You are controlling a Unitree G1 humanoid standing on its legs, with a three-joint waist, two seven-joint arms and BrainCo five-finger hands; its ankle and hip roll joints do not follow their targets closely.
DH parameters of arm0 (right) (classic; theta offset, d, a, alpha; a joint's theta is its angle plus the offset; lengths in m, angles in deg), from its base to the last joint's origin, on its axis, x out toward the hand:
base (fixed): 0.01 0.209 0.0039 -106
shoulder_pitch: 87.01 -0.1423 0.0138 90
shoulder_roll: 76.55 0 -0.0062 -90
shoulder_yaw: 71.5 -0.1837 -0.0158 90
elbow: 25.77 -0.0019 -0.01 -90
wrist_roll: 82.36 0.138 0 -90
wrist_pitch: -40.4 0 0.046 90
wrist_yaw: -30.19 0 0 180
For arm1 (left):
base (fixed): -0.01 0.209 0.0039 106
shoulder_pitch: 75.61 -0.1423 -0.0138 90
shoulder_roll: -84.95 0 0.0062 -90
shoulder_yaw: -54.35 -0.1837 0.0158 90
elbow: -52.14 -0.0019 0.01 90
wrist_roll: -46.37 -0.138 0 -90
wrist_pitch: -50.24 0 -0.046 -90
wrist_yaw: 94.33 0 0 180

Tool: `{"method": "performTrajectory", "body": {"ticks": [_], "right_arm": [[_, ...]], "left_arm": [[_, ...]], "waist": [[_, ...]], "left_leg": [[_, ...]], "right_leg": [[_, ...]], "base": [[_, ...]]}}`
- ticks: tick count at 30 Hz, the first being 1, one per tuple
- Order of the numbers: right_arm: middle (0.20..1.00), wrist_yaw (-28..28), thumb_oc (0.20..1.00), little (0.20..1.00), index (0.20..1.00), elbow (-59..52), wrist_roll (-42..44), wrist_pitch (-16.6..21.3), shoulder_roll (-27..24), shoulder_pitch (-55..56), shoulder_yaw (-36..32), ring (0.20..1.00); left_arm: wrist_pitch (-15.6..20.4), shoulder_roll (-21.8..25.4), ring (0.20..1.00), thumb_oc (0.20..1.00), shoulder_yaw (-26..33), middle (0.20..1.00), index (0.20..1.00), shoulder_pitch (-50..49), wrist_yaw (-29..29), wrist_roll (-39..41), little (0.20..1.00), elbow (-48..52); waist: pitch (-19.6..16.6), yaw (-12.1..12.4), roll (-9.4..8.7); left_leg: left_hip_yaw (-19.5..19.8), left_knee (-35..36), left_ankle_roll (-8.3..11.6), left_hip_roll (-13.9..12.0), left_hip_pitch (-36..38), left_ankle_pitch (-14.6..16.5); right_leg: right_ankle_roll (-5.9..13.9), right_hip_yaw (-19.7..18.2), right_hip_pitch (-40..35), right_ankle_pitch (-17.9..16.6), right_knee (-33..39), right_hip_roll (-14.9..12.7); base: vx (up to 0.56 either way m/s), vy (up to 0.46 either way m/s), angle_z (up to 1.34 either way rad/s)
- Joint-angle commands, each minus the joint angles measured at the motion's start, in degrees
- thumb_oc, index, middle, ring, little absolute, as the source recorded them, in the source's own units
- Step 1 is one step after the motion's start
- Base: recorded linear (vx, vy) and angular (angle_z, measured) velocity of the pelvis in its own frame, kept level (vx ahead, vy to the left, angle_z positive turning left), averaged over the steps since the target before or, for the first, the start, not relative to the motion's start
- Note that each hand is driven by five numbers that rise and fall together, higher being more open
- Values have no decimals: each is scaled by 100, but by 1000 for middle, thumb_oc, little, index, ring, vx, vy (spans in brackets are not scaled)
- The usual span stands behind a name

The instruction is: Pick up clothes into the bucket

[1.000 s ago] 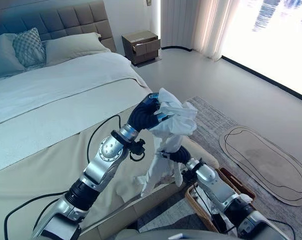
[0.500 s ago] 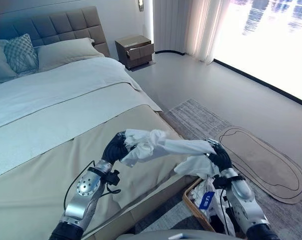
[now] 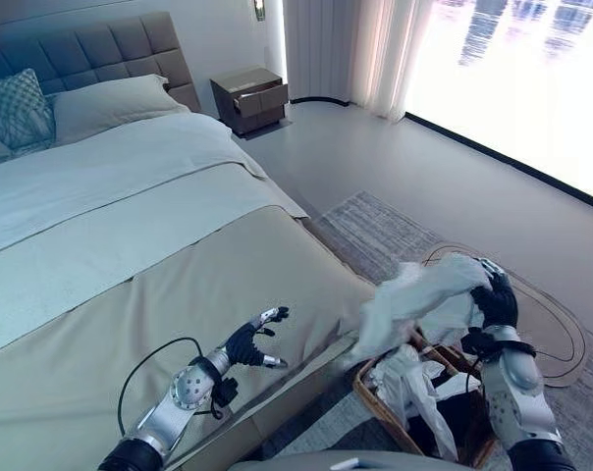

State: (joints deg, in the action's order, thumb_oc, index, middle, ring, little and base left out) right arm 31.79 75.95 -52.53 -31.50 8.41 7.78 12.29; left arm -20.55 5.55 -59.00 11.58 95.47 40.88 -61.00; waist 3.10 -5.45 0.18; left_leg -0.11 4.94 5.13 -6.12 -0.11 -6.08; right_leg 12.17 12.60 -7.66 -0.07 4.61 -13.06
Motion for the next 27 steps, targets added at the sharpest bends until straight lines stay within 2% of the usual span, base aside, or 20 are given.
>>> {"method": "performTrajectory", "body": {"ticks": [1, 3, 6, 9, 12, 13, 16, 22, 27], "right_arm": [[200, 161, 200, 200, 200, -327, 396, 567, -117, -659, -475, 200], [200, 258, 200, 200, 200, -413, 456, 598, -173, -724, -611, 200], [200, 255, 200, 200, 200, -495, 561, 610, -213, -758, -691, 200], [200, 324, 200, 200, 200, -593, 689, 679, -360, -801, -955, 200], [200, 317, 200, 200, 200, -698, 845, 721, -367, -768, -1036, 200], [200, 289, 200, 200, 200, -720, 1016, 758, -324, -697, -1121, 200], [200, 283, 200, 200, 200, -800, 1046, 766, -307, -572, -1235, 200], [200, 365, 200, 200, 200, -462, 1241, 822, -281, -436, -1550, 200], [200, 528, 200, 200, 200, -181, 727, 693, -437, -365, -1539, 200]], "left_arm": [[104, -121, 1000, 1000, 308, 1000, 1000, 214, -231, 331, 1000, -203], [3, -361, 1000, 1000, 403, 1000, 1000, 119, -172, 863, 1000, -471], [-27, -444, 1000, 1000, 417, 1000, 1000, 103, -171, 910, 1000, -679], [-31, -258, 1000, 1000, 444, 1000, 1000, -27, -300, 76, 1000, -959], [-99, -312, 1000, 1000, 641, 1000, 1000, -99, -491, -8, 1000, -1385], [-150, -397, 1000, 1000, 895, 1000, 1000, -172, -638, 107, 1000, -1817], [-159, -447, 1000, 1000, 1186, 1000, 1000, -252, -751, 250, 1000, -2002], [-125, -385, 1000, 1000, 1440, 1000, 1000, -594, -737, 482, 1000, -1811], [-11, -427, 1000, 1000, 1499, 1000, 1000, -669, -596, 1056, 1000, -1308]], "waist": [[-38, 27, -228], [-35, 9, -242], [-29, -2, -244], [1, -18, -245], [11, -28, -243], [21, -38, -246], [44, -49, -235], [173, -69, -148], [376, -145, -17]], "left_leg": [[-200, -485, -189, 167, 20, 582], [-221, -499, -200, 166, 17, 590], [-232, -512, -207, 166, 11, 598], [-257, -534, -203, 159, -8, 609], [-279, -551, -199, 158, -23, 609], [-291, -571, -200, 152, -28, 614], [-301, -607, -203, 153, -38, 626], [-325, -685, -221, 160, -79, 663], [-348, -817, -247, 224, -256, 693]], "right_leg": [[-256, -117, 719, -407, -400, 295], [-258, -146, 733, -417, -401, 303], [-260, -165, 751, -416, -416, 308], [-260, -203, 779, -409, -434, 321], [-265, -216, 804, -408, -450, 326], [-270, -229, 817, -401, -468, 328], [-274, -256, 834, -388, -499, 330], [-276, -314, 905, -369, -583, 301], [-275, -429, 1133, -373, -706, 257]], "base": [[-9, -5, -9], [-9, -8, -14], [-7, -13, -11], [0, 0, 0], [-3, -5, -1], [-2, -9, -4], [-1, -11, -9], [-11, -6, -5], [-59, 18, -6]]}}
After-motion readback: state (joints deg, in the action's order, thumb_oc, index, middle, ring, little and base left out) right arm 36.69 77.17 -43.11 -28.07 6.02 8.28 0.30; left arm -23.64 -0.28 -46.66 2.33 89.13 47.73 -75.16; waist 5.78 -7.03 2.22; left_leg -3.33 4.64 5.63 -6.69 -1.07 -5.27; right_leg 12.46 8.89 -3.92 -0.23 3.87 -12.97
